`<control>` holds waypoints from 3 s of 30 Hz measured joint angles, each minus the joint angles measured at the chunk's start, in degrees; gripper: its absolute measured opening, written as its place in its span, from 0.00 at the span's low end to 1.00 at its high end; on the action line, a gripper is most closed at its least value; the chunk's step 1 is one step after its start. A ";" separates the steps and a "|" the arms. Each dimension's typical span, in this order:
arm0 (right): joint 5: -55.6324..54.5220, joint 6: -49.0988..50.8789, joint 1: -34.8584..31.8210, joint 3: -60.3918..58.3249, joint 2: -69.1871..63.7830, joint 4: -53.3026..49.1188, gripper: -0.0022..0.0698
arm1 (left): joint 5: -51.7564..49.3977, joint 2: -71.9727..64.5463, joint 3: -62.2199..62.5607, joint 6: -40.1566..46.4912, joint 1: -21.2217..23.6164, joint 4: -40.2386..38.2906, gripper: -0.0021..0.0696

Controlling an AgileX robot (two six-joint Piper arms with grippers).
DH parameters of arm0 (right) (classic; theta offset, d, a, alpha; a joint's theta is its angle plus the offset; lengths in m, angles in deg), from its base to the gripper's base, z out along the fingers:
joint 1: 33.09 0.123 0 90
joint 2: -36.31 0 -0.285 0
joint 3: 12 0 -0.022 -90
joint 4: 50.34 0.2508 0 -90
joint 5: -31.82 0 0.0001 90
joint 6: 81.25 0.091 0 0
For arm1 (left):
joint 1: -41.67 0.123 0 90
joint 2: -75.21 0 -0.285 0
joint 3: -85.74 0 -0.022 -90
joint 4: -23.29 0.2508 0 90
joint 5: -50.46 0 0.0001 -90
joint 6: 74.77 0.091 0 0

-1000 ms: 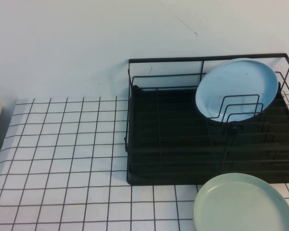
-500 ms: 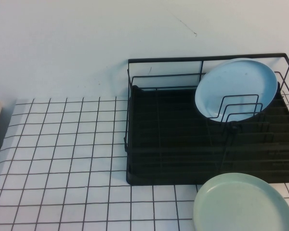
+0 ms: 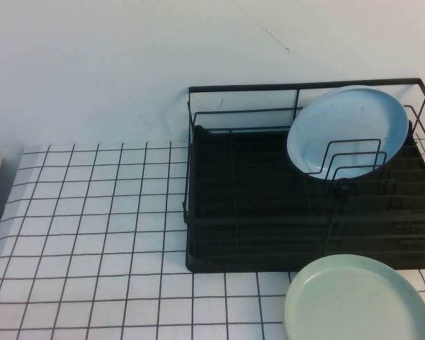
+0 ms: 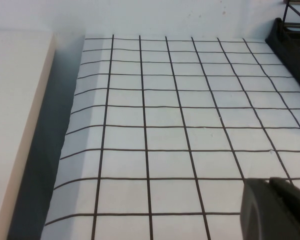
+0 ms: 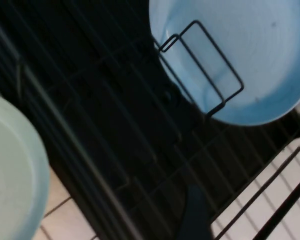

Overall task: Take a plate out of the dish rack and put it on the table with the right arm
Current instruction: Grasp the plate from the shelf, then place the plate from the table

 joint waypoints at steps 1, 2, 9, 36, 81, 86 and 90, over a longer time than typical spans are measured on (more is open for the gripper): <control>-0.59 -2.20 0.00 1.00 -1.30 0.86 0.71 | 0.00 0.00 0.00 0.00 0.00 0.00 0.02; -1.12 -4.83 0.00 2.24 -2.89 1.65 0.72 | 0.00 0.00 0.00 0.00 0.00 0.00 0.02; -2.83 -16.21 0.00 9.75 -12.89 5.09 0.73 | 0.00 0.00 0.00 0.00 0.00 0.00 0.02; -7.49 -24.42 4.12 29.81 -37.69 17.62 0.20 | 0.00 0.00 0.00 0.12 0.00 0.00 0.02; 6.75 32.53 4.25 -21.11 1.77 11.16 0.17 | 0.00 0.00 0.00 -0.12 0.00 0.00 0.02; 2.13 30.66 4.25 -21.36 -2.62 14.92 0.22 | 0.00 0.00 0.00 -0.12 0.00 0.00 0.02; 1.30 29.93 4.25 -21.36 -5.37 14.97 0.35 | 0.00 0.00 0.00 -0.12 0.00 0.00 0.02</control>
